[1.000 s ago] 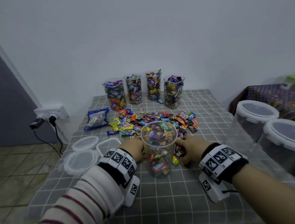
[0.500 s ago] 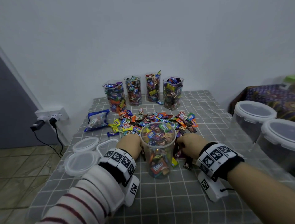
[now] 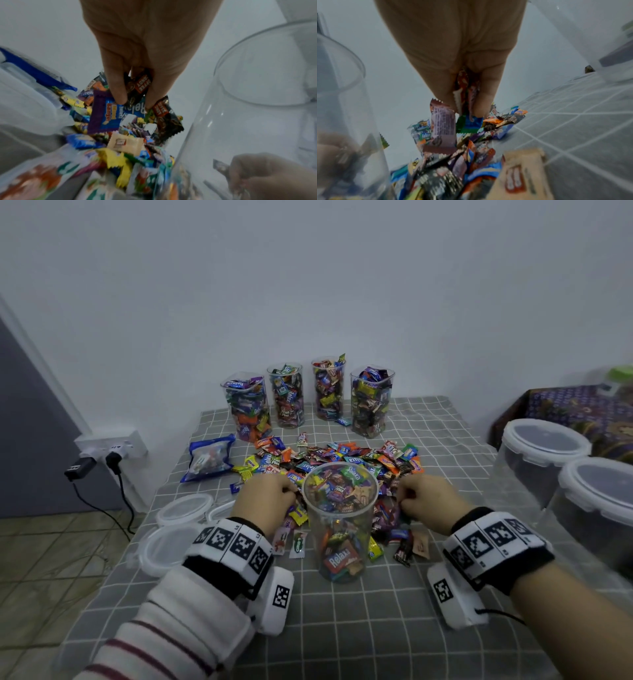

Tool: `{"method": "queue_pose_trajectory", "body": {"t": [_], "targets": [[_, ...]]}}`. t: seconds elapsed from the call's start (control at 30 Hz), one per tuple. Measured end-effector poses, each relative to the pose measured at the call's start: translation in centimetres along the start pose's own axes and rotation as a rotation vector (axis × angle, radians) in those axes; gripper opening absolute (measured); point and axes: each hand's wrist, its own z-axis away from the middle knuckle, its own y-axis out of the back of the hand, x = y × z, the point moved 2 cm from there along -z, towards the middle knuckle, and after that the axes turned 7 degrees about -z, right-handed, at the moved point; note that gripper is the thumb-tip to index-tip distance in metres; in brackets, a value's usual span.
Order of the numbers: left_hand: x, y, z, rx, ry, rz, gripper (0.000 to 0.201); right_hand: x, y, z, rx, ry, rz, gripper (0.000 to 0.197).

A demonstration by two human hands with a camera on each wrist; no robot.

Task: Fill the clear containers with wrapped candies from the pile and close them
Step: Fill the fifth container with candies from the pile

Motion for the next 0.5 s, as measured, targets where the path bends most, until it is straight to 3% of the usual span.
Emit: {"method": "queue_pose_trajectory", "body": {"t": [0.23, 0.5], "targets": [[-0.1, 2.7, 0.5, 0.153, 0.013, 0.273, 0.019, -0.7, 1.9, 0.7, 0.105, 0.033, -0.185, 0.027], [0.6, 4.8, 1.2, 0.245, -0.034, 0.322, 0.021, -4.1, 5.4, 2.0, 0.308, 0.233, -0.166, 0.009]]}}
